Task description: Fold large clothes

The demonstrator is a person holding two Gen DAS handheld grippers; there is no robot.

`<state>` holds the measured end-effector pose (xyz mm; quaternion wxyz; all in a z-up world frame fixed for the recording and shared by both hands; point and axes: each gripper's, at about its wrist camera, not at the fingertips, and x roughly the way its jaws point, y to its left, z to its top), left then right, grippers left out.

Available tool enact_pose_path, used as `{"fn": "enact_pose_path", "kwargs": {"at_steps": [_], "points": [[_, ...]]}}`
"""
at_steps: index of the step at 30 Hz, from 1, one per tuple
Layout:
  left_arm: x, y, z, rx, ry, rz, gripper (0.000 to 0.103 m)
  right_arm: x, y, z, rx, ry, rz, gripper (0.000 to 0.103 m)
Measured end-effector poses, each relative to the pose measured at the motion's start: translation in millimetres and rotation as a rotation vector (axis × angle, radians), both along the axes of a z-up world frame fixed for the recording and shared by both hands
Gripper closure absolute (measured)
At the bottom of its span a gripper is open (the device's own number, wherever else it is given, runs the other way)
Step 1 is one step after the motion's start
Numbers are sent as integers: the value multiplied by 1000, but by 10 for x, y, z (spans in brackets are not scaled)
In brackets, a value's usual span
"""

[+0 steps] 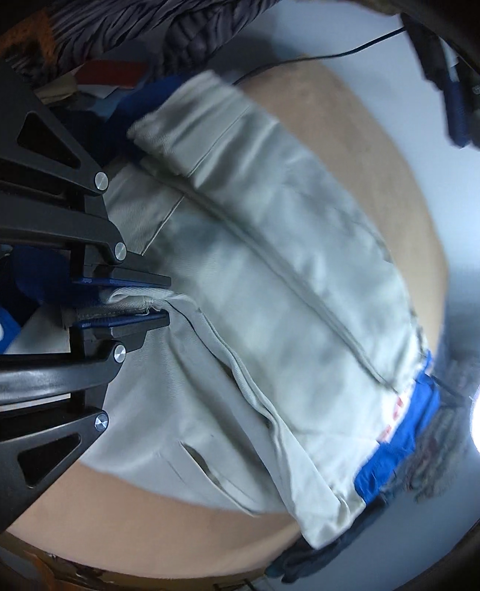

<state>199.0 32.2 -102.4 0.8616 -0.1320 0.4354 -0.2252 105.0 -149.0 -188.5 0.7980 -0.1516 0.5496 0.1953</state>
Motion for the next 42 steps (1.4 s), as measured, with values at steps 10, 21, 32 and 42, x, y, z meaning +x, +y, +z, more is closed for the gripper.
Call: {"fn": "enact_pose_path", "kwargs": {"at_steps": [10,21,32,42], "points": [[74,-74,-211,62,55,0,77,87,-249,338,242,39,-21,64],[340,-565,-360,1,114,-82,70,798,-1273,763,384,-81,-285,42],[372,-1213,-852,-92,290,-205,53,1679,-2109,648,448,-128,-487,39],[288,-1733,-1292,74,312,-263,53,2147,-2467,500,517,-137,-574,38]]}}
